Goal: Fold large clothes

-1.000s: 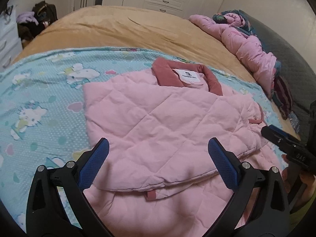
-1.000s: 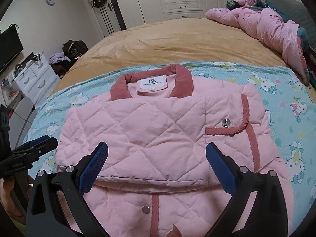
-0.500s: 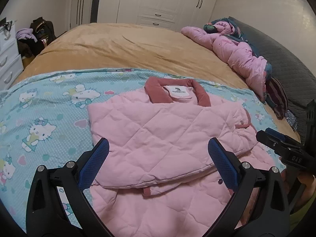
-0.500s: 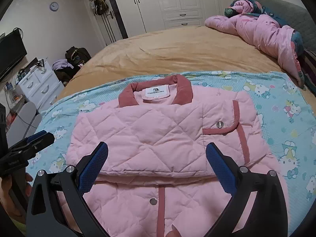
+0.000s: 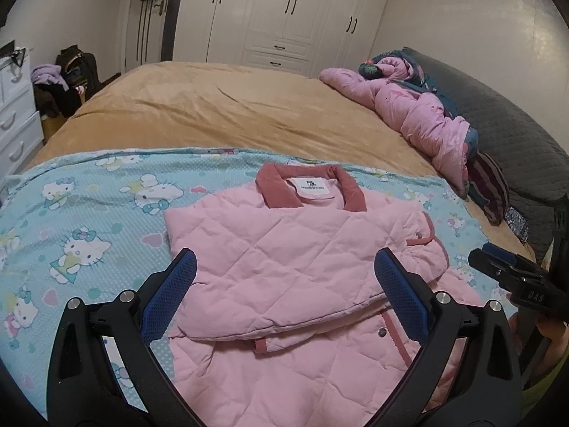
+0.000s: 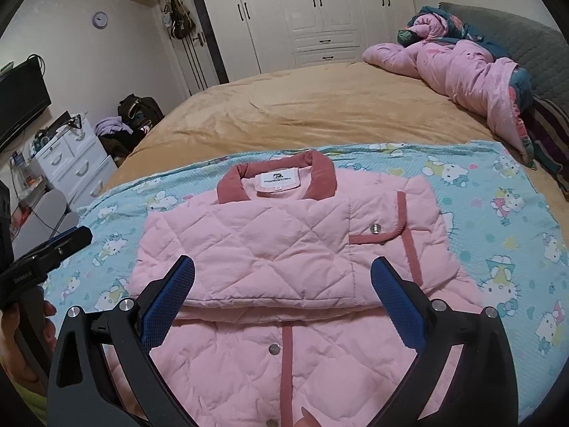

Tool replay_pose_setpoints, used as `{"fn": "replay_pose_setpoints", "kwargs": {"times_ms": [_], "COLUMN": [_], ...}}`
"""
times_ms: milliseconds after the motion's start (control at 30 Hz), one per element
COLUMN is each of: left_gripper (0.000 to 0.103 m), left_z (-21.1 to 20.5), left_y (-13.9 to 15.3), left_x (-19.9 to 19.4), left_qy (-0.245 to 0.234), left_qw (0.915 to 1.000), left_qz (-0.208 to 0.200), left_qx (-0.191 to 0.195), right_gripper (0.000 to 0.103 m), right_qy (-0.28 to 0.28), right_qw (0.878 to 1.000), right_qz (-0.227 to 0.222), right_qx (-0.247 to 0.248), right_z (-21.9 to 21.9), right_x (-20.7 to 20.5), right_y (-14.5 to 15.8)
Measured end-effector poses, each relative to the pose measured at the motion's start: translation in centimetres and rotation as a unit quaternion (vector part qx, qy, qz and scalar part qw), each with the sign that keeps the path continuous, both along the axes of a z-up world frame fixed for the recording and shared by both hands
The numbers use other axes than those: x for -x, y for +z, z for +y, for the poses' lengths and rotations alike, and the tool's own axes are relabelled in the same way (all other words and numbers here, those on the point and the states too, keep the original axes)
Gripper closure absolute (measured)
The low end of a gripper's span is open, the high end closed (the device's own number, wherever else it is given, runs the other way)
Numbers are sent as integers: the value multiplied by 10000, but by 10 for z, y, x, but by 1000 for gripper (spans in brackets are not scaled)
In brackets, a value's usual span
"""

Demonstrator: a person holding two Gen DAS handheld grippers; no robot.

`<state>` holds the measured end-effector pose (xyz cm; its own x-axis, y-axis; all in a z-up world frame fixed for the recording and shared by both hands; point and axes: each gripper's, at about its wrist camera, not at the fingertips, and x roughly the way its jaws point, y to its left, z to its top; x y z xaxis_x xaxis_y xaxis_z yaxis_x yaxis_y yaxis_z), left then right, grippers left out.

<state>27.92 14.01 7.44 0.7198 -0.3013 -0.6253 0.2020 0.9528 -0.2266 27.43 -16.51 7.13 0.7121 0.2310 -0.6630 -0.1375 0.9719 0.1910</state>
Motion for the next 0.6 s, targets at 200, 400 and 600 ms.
{"fn": "replay_pose_setpoints", "kwargs": {"times_ms": [200,400,600], "left_gripper": [9,9,9], "left_z": [1,-5,-12], "left_y": [7,12,16], "left_x": [8,23,46], "left_qy": [32,5,-10], "left_qw": [9999,9998,9997], "left_qz": [-113,-189,-196], "left_qx": [127,73,166], "right_gripper": [4,4,4], "right_qy": [-71,-154,-198], "right_qw": [9999,9995,9993], "right_qz": [-94,-238,-331], "right_qx": [100,105,19], "right_z": [-7,-21,-41], "right_x": [19,40,59], "right_y": [11,24,34]}}
